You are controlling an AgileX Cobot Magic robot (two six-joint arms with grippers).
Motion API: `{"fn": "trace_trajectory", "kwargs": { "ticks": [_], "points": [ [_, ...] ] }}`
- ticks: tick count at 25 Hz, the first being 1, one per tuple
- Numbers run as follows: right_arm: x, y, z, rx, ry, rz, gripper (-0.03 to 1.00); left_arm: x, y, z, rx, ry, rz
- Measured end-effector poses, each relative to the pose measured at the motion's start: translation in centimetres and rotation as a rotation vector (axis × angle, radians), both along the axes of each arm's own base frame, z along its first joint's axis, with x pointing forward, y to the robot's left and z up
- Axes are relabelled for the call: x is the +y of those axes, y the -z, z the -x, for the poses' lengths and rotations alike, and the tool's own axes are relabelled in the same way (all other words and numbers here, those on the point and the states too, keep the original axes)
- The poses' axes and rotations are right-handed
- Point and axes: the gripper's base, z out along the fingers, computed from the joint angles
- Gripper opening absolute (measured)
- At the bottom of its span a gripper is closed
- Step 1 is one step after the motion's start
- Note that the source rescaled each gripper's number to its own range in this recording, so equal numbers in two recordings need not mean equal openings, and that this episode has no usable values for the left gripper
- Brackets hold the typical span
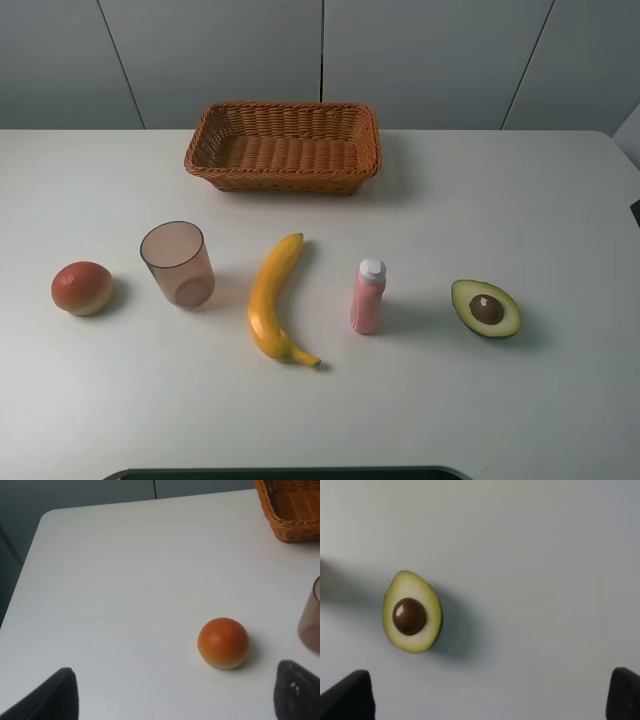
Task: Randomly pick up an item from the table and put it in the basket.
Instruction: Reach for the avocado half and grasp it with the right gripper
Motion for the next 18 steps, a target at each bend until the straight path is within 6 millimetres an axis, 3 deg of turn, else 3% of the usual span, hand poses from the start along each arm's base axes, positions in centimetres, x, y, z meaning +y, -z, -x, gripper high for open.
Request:
{"fn": "trace_trajectory", "kwargs": {
  "ticks": [4, 11, 18],
  "points": [
    [1.1, 2.9, -3.1, 0.142, -0.134, -0.022, 1.00, 0.0, 0.0, 0.0, 0.000, 0.000, 0.000],
    [4.8, 8.3, -7.6, 0.264, -0.255, 0.019, 1.00, 0.0, 0.0, 0.0, 0.000, 0.000, 0.000],
    [7.0, 14.1, -9.3, 0.376, -0.288, 0.031, 1.00, 0.0, 0.0, 0.0, 0.000, 0.000, 0.000]
  ]
}}
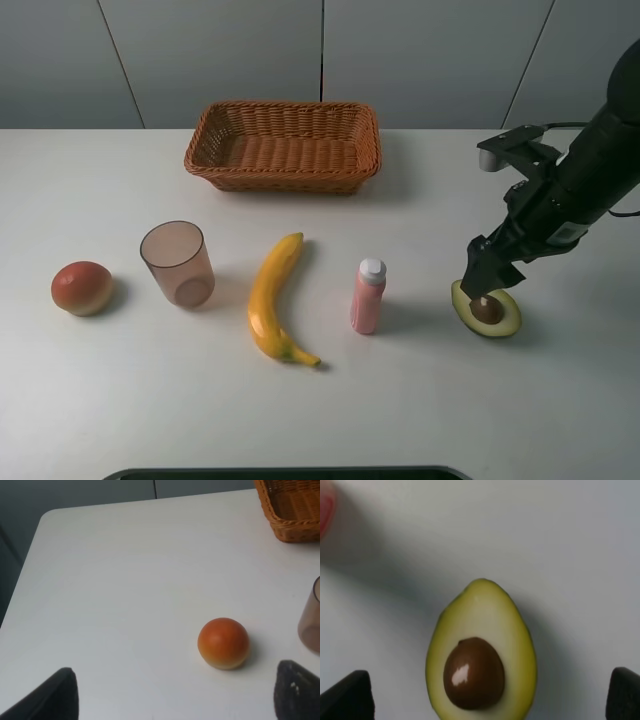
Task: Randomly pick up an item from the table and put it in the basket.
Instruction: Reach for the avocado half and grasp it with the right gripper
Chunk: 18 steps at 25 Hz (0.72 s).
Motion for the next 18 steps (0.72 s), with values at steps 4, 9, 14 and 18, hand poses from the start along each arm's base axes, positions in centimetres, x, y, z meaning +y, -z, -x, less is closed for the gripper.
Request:
{"fn": "trace_trajectory", "kwargs": {
  "ticks": [4, 9, 14, 18],
  "points": [
    [0.5, 2.5, 0.6, 0.035, 0.011, -0.001, 1.00, 0.0, 0.0, 0.0, 0.000, 0.000, 0.000],
    [0.5, 4.1, 1.3, 0.050, 0.031, -0.005, 1.00, 0.0, 0.0, 0.0, 0.000, 0.000, 0.000],
    [0.5, 5.0, 1.1, 0.043, 0.043, -0.005, 1.00, 0.0, 0.0, 0.0, 0.000, 0.000, 0.000],
    [0.6, 5.8, 1.2, 0.066, 0.044, 0.002, 1.00, 0.0, 0.0, 0.0, 0.000, 0.000, 0.000]
  ]
}}
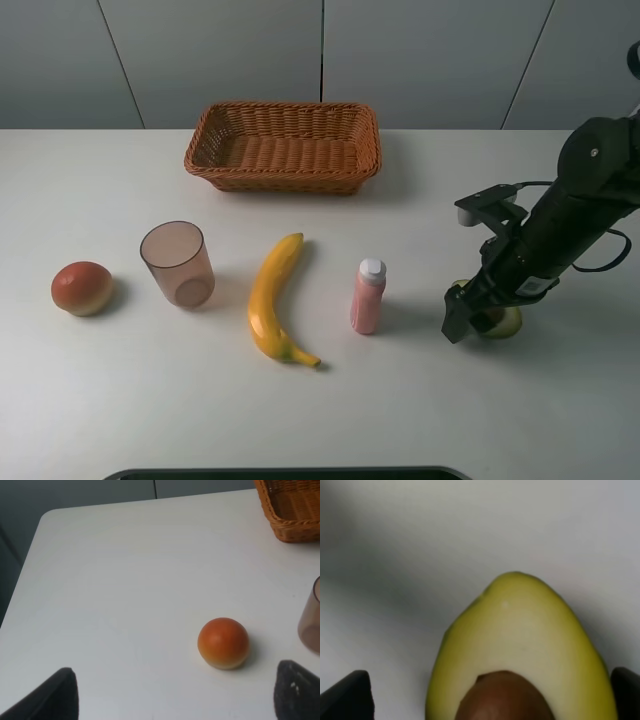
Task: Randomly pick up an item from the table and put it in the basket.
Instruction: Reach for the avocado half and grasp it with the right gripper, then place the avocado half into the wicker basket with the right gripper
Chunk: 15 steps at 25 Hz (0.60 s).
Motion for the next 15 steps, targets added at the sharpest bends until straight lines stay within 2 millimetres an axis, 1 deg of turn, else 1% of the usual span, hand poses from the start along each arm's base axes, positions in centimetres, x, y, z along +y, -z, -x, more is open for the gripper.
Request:
{"fn": "trace_trajectory", "kwargs": {
  "ticks": [1, 2, 3, 4, 5, 6, 7, 15],
  "points": [
    [0.00, 0.11, 0.01, 0.005, 0.000, 0.001, 1.00, 0.00, 0.00, 0.00, 0.000, 0.000, 0.000],
    [0.00, 0.23, 0.00, 0.007, 0.000, 0.002, 0.98, 0.00, 0.00, 0.00, 0.000, 0.000, 0.000],
    [0.00, 0.23, -0.02, 0.005, 0.001, 0.002, 0.91, 0.00, 0.00, 0.00, 0.000, 0.000, 0.000],
    [0.00, 0.27, -0.06, 0.002, 0.001, 0.002, 0.80, 0.00, 0.00, 0.00, 0.000, 0.000, 0.000],
    [0.00, 0.28, -0.10, -0.002, 0.002, 0.002, 0.56, 0.00, 0.00, 0.00, 0.000, 0.000, 0.000],
    [0.00, 0.29, -0.15, -0.007, 0.002, 0.002, 0.24, 0.00, 0.00, 0.00, 0.000, 0.000, 0.000],
    [0.00, 0.29, -0.15, -0.007, 0.005, 0.002, 0.00, 0.00, 0.00, 0.00, 0.000, 0.000, 0.000],
    [0.00, 0.23, -0.17, -0.011, 0.007, 0.002, 0.00, 0.00, 0.00, 0.00, 0.000, 0.000, 0.000]
  ]
}}
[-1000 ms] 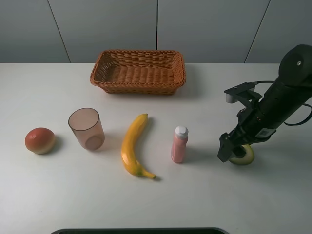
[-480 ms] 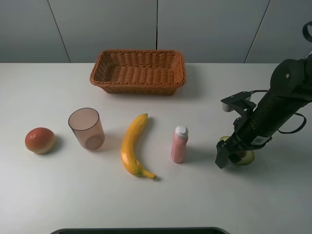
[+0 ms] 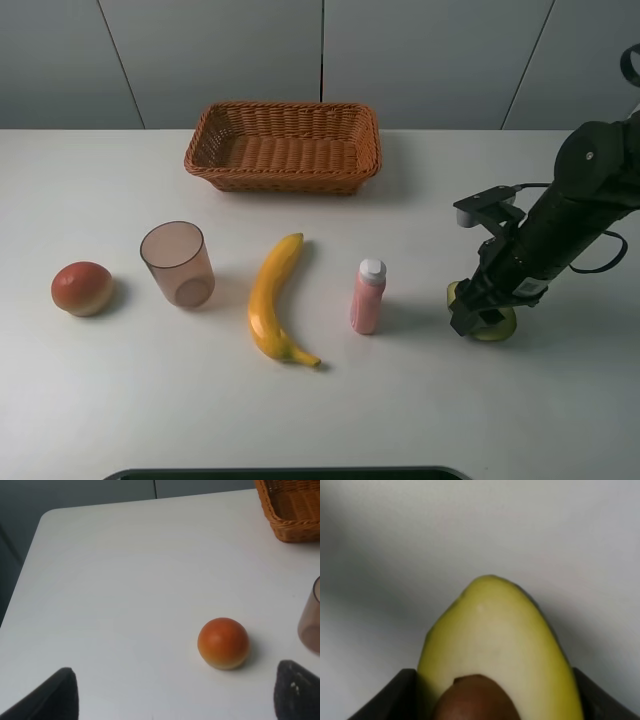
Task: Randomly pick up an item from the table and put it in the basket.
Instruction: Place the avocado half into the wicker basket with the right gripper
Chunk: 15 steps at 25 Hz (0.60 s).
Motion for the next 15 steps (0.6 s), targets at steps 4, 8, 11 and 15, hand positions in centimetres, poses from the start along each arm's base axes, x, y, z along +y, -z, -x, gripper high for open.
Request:
{"fn": "trace_trajectory", "kwargs": {
  "ticks": [4, 8, 11, 15],
  "points": [
    [0.2, -2.3, -1.2, -0.055, -0.025, -0.009, 0.00, 0.0, 0.0, 0.0, 0.000, -0.001, 0.002],
    [0.9, -8.1, -4.1, -0.260, -0.034, -0.054, 0.00, 0.0, 0.0, 0.0, 0.000, -0.001, 0.002],
    [1.5, -13.5, -6.6, -0.459, -0.039, -0.090, 0.00, 0.0, 0.0, 0.0, 0.000, -0.001, 0.002],
    [2.1, -18.7, -9.3, -0.657, -0.022, -0.143, 0.00, 0.0, 0.0, 0.0, 0.000, -0.001, 0.002]
  ]
}}
